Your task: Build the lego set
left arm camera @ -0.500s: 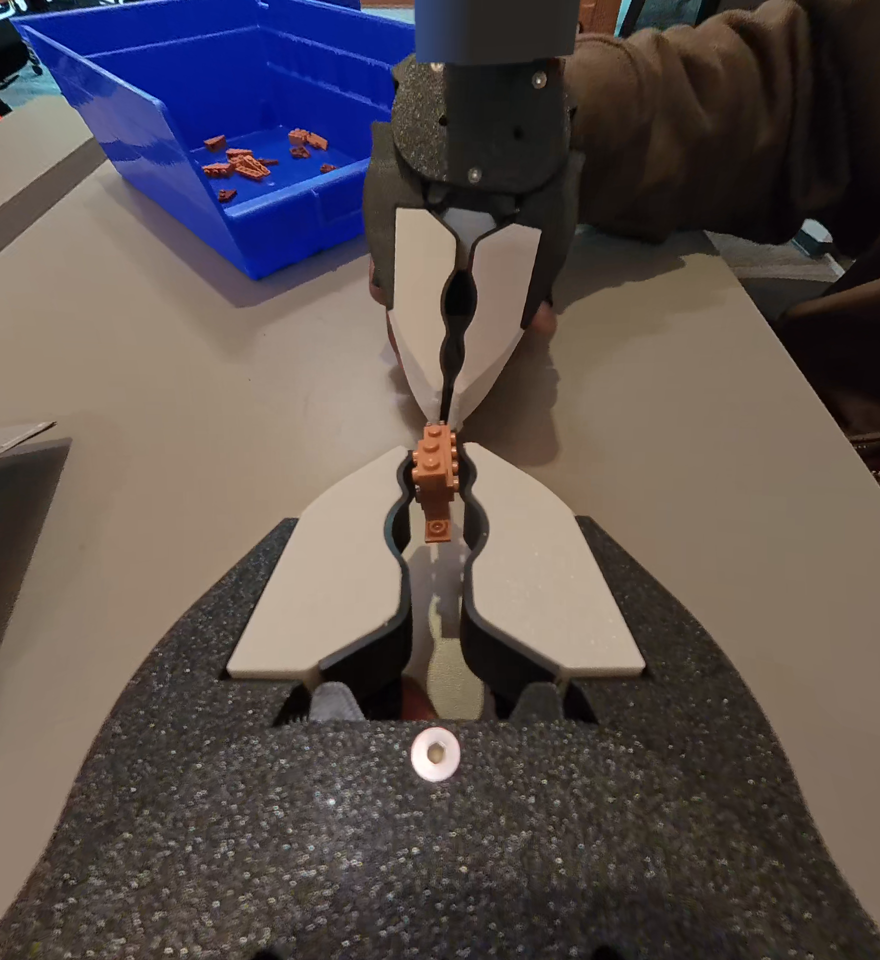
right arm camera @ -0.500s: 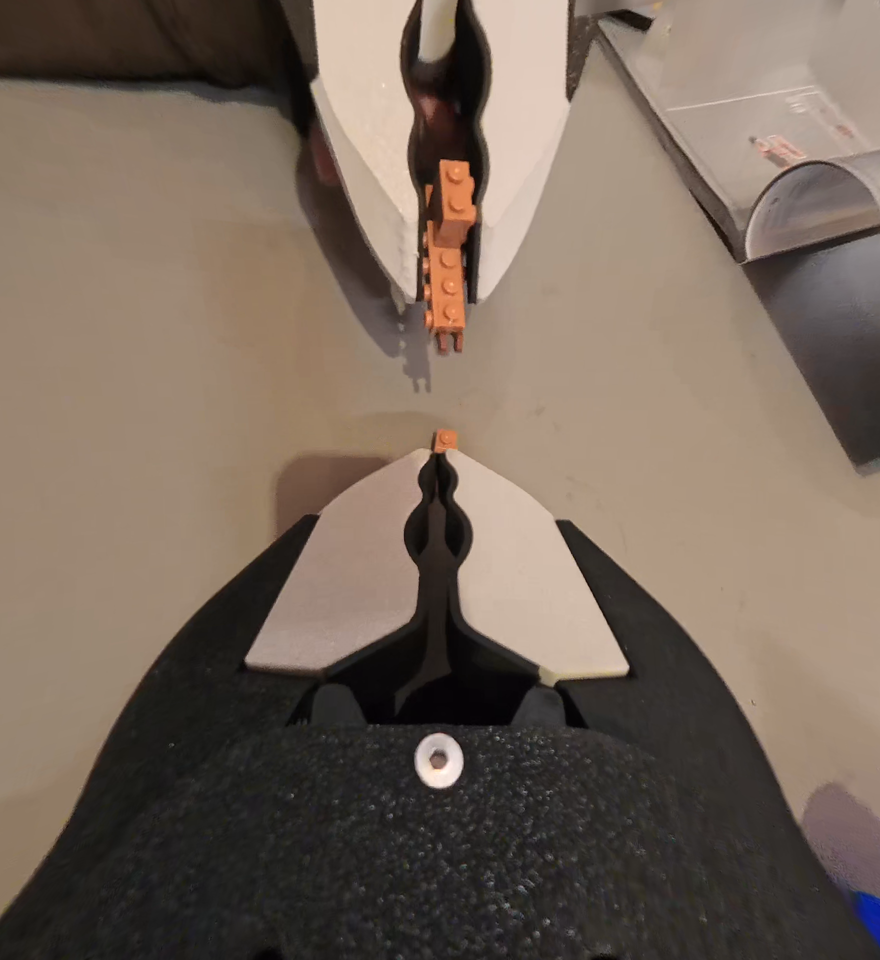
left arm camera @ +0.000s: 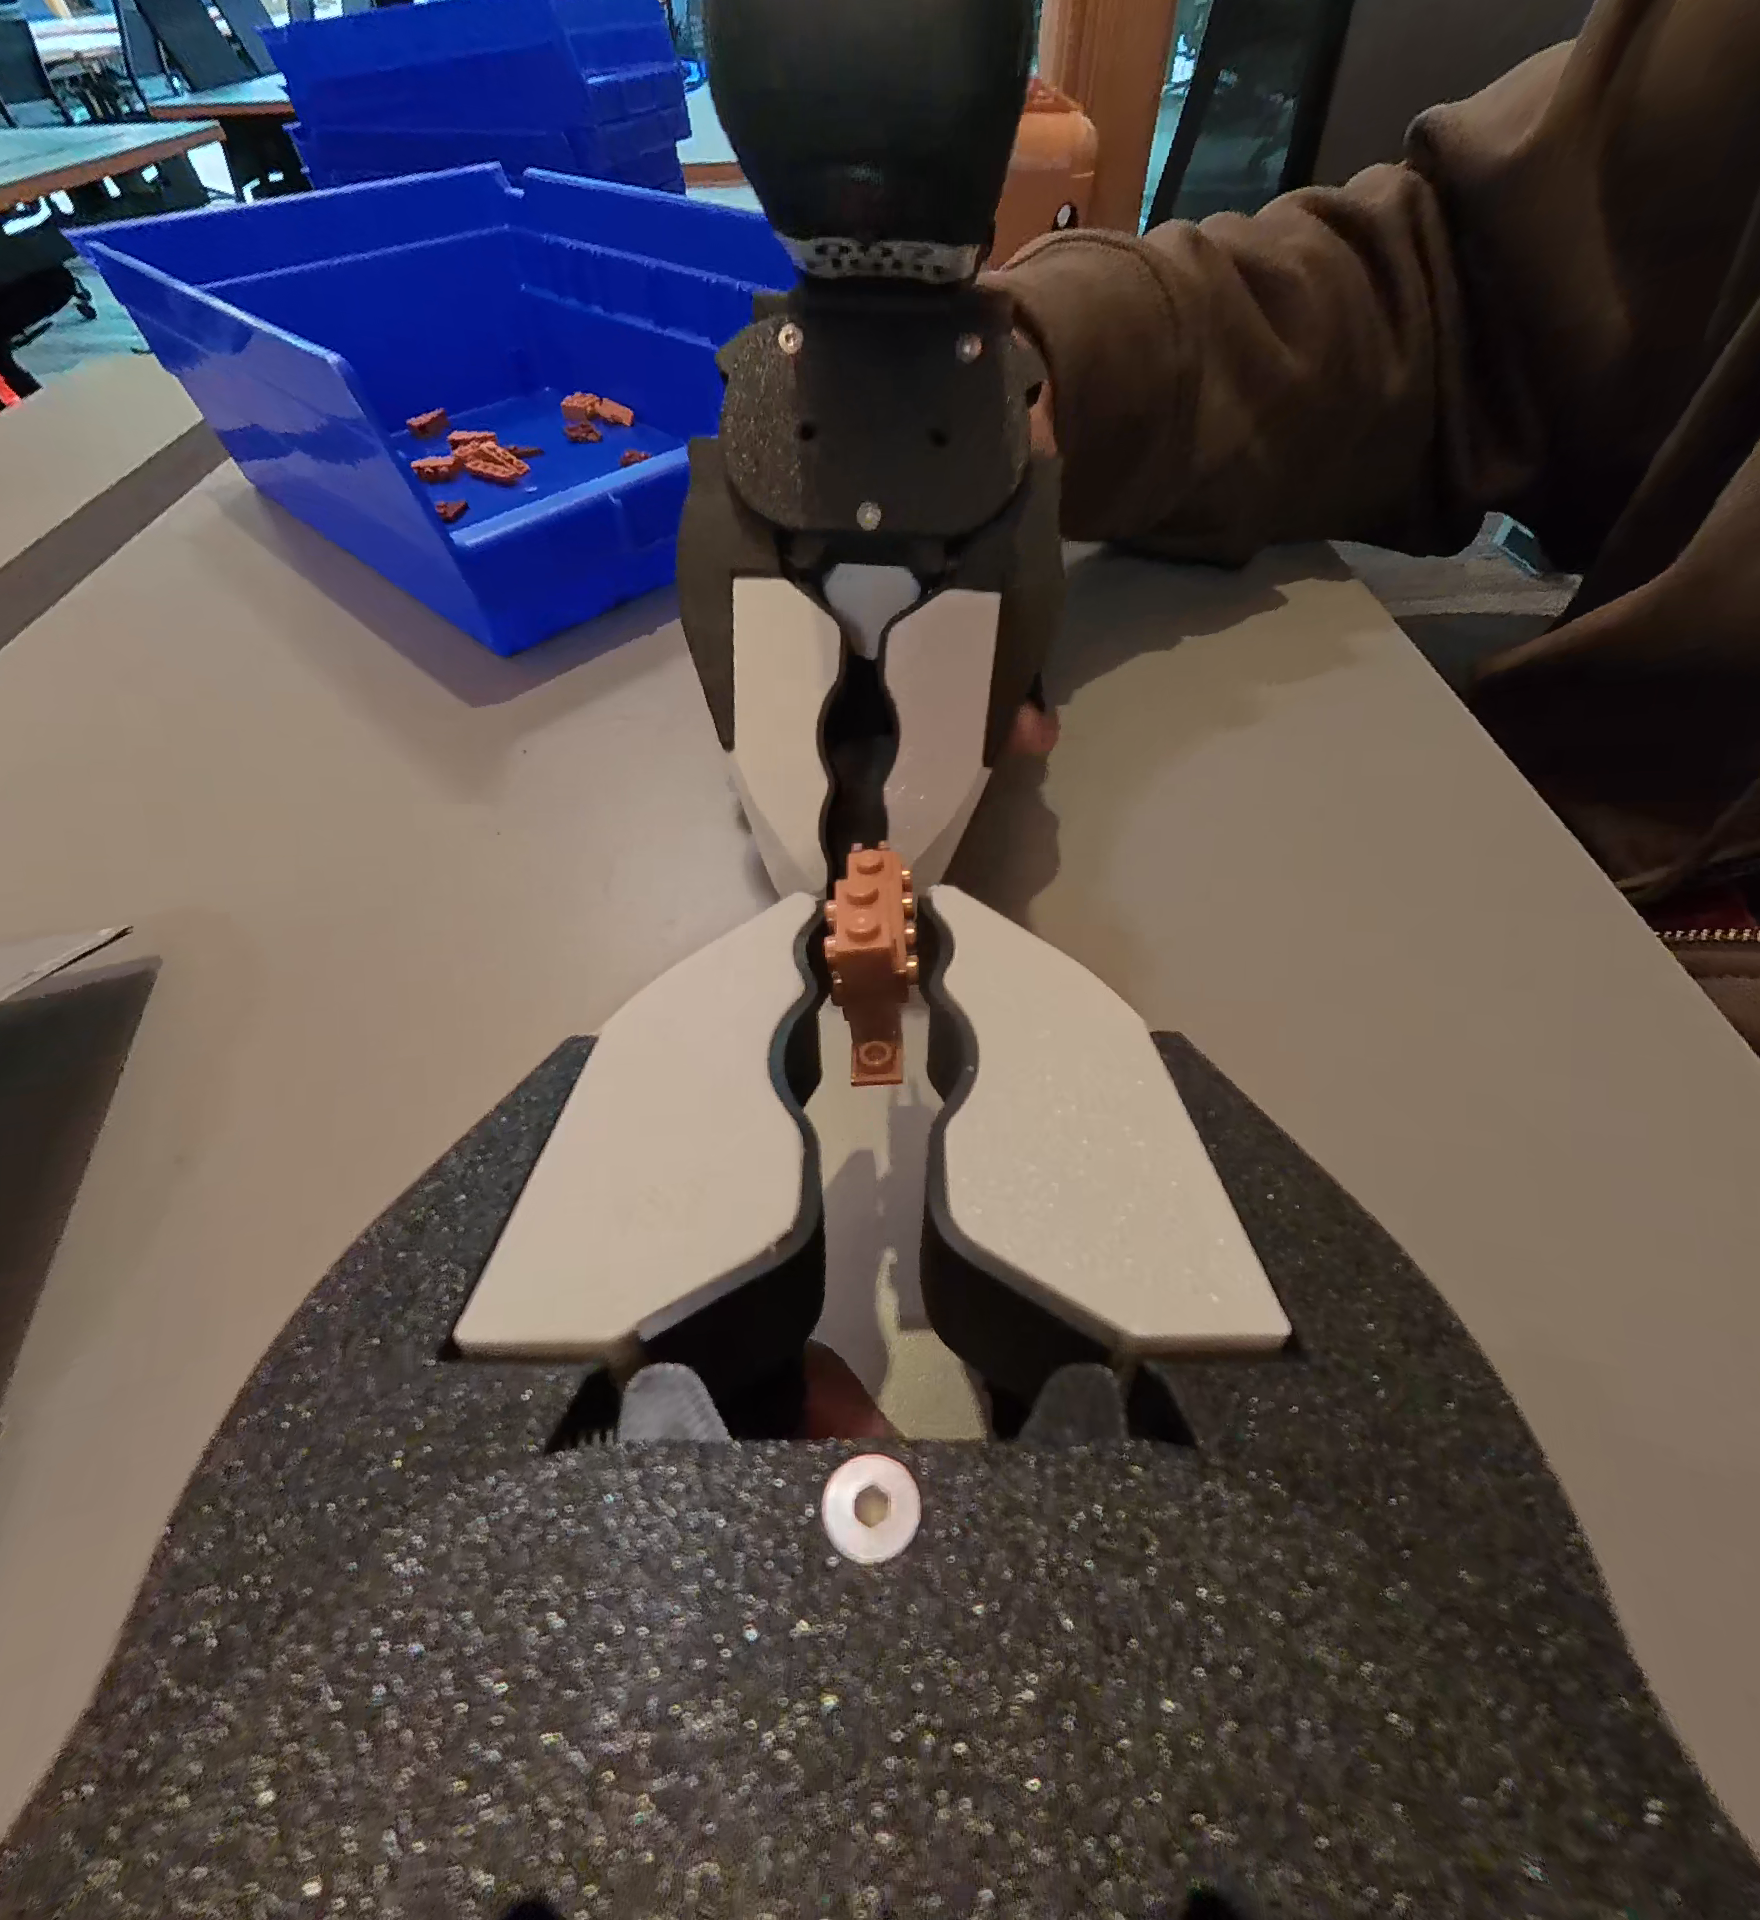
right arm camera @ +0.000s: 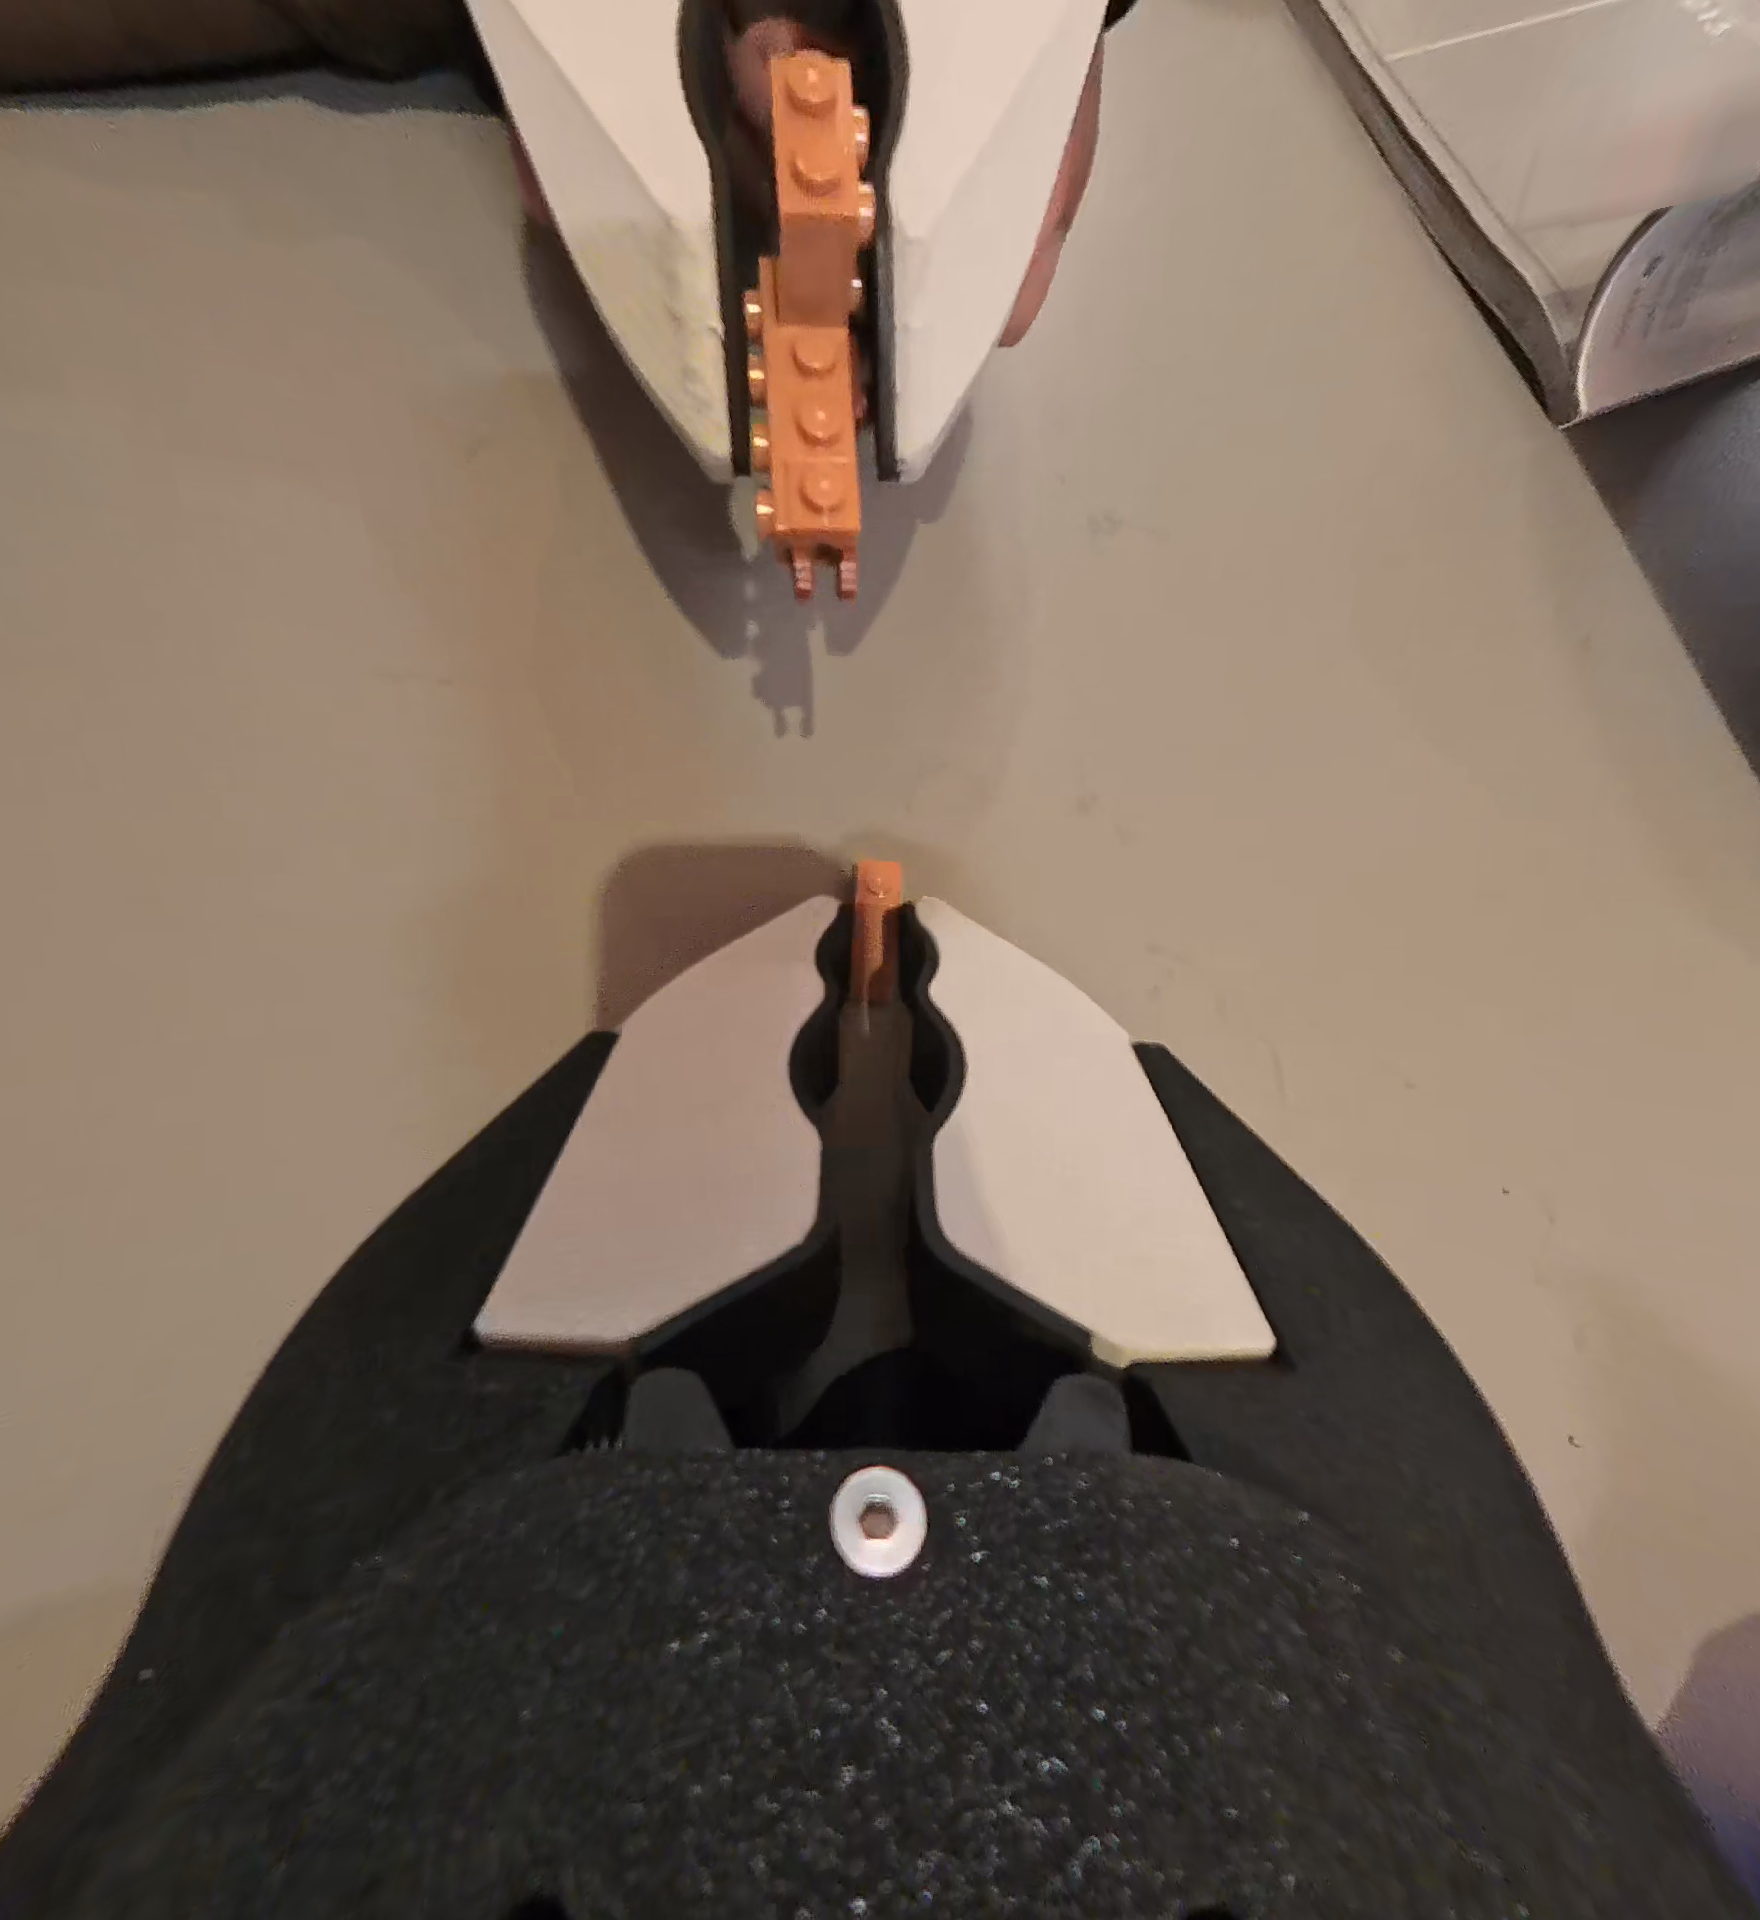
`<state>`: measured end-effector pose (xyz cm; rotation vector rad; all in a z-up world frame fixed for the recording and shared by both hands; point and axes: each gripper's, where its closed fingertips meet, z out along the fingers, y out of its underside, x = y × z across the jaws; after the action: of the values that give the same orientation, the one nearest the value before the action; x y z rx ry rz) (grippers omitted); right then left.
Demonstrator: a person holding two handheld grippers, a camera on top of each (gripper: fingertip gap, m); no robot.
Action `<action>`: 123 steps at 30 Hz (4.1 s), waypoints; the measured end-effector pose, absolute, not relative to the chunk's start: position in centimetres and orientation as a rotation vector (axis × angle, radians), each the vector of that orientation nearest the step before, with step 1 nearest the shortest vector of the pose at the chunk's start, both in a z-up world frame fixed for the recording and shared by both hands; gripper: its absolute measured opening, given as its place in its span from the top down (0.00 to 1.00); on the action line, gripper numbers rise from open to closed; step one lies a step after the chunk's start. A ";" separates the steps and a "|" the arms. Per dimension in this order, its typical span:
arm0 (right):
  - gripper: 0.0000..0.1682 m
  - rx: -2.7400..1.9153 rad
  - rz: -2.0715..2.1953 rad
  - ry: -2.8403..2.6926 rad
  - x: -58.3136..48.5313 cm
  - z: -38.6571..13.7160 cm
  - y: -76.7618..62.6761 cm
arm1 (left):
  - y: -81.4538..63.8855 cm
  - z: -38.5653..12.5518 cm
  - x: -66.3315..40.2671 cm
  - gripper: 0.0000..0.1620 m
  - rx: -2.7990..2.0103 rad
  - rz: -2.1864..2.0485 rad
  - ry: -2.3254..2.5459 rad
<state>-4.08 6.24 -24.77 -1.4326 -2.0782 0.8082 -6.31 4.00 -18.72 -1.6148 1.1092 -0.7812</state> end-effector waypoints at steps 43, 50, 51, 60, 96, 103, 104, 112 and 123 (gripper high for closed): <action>0.83 -1.205 1.001 -1.989 -7.3 -15.7 3.4 | 3.4 -17.1 -5.9 0.91 -1.512 -0.875 1.073; 0.79 -0.950 0.792 -1.983 -6.0 -15.7 4.2 | 3.3 -16.1 -6.2 0.91 -1.485 -0.975 1.007; 0.79 -0.917 0.763 -1.975 -5.9 -15.8 4.3 | 3.3 -16.0 -6.2 0.91 -1.483 -0.984 1.000; 0.81 -0.718 0.651 -1.842 -6.6 -15.4 4.7 | 3.6 -15.7 -6.5 0.91 -1.496 -1.042 0.940; 0.79 -1.881 0.469 -1.625 -2.9 -24.7 15.3 | 6.0 -19.1 -8.5 0.91 -1.778 -0.816 0.905; 0.92 -1.824 0.771 -1.702 -4.1 -23.5 12.2 | 6.0 -19.1 -8.4 0.91 -1.777 -0.810 0.912; 0.92 -1.808 0.971 -1.647 -4.4 -21.9 11.2 | 5.9 -19.1 -8.4 0.91 -1.775 -0.812 0.913; 0.74 -1.808 0.905 -1.600 -0.8 -21.7 13.4 | 5.9 -19.1 -8.3 0.91 -1.775 -0.820 0.914; 0.80 -1.699 0.662 -1.802 0.1 -23.6 13.5 | 5.9 -19.2 -8.2 0.91 -1.776 -0.819 0.920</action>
<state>0.08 13.45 -23.59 -1.6990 -1.8023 0.6618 -8.24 5.88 -19.15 -1.7764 0.9203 -0.8191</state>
